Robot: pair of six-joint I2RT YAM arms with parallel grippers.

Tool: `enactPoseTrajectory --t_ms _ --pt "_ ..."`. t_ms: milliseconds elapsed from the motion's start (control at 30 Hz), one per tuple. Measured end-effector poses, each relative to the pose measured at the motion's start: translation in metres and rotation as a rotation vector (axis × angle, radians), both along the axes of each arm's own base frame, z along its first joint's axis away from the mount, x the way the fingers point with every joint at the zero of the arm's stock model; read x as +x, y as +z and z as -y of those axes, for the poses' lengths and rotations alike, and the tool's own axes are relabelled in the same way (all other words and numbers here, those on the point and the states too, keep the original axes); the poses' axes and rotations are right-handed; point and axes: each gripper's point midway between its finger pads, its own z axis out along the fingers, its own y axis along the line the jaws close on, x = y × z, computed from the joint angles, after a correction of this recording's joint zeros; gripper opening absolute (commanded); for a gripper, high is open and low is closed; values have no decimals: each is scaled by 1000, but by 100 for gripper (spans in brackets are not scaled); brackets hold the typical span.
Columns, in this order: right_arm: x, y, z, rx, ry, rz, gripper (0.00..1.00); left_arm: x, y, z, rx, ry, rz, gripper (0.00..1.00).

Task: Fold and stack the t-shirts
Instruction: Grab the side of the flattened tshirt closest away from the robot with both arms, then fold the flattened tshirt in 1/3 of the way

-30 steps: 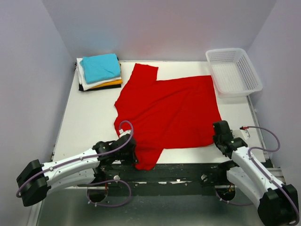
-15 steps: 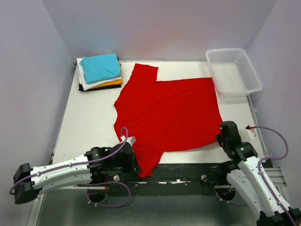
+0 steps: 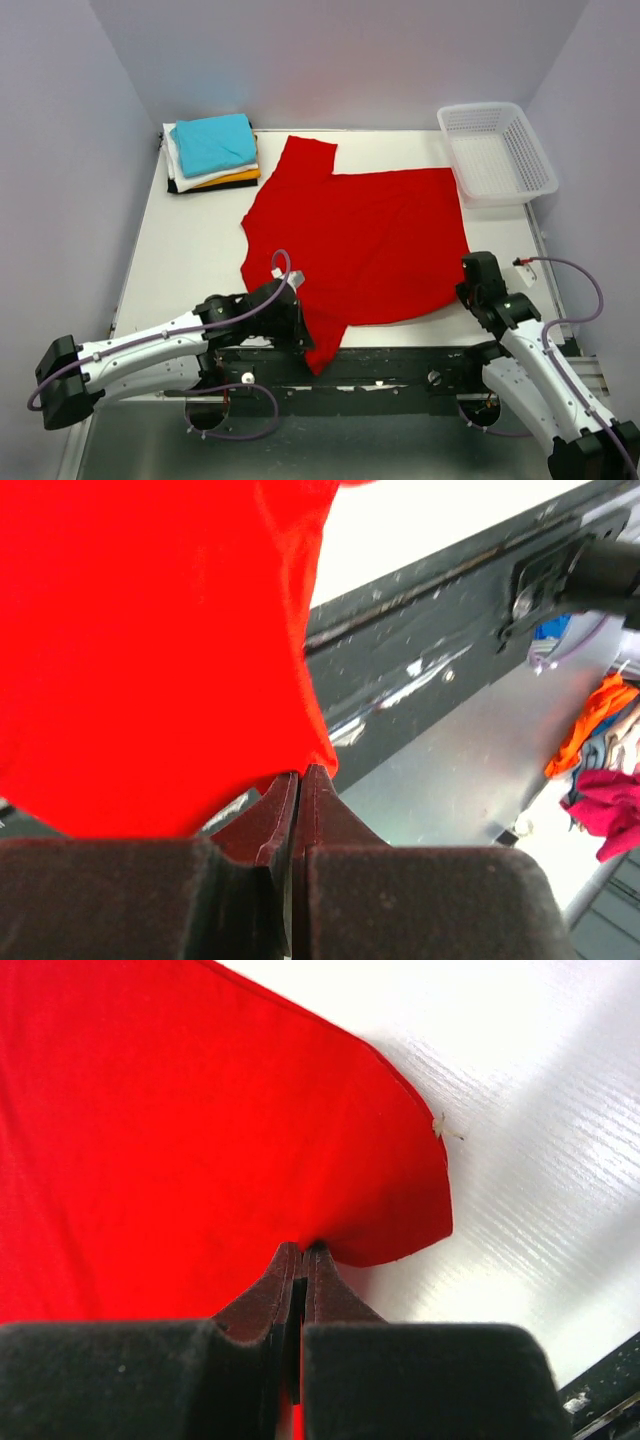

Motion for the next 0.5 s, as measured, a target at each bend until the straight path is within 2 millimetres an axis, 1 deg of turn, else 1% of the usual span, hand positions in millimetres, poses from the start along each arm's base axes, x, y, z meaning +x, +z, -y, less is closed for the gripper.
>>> enactPoseTrajectory --t_ms 33,67,133,200,300,400,433,500 --pt "2 -2 0 -11 10 -14 1 6 4 3 -10 4 12 0" --pt "4 -5 -1 -20 17 -29 1 19 11 8 -16 12 35 0" --pt "10 -7 -2 -35 31 -50 1 38 21 13 -22 28 66 0" --pt "18 -6 -4 -44 43 -54 1 58 27 15 -15 53 93 0" --pt "33 -1 -8 -52 58 -34 1 86 39 15 -23 98 134 0" --pt "51 8 -12 -58 70 -13 1 120 53 14 -32 159 168 0" --pt "57 11 -13 -60 71 -6 1 128 56 13 -31 175 172 0" --pt "69 18 -14 -73 72 6 1 153 60 10 -17 216 185 0"
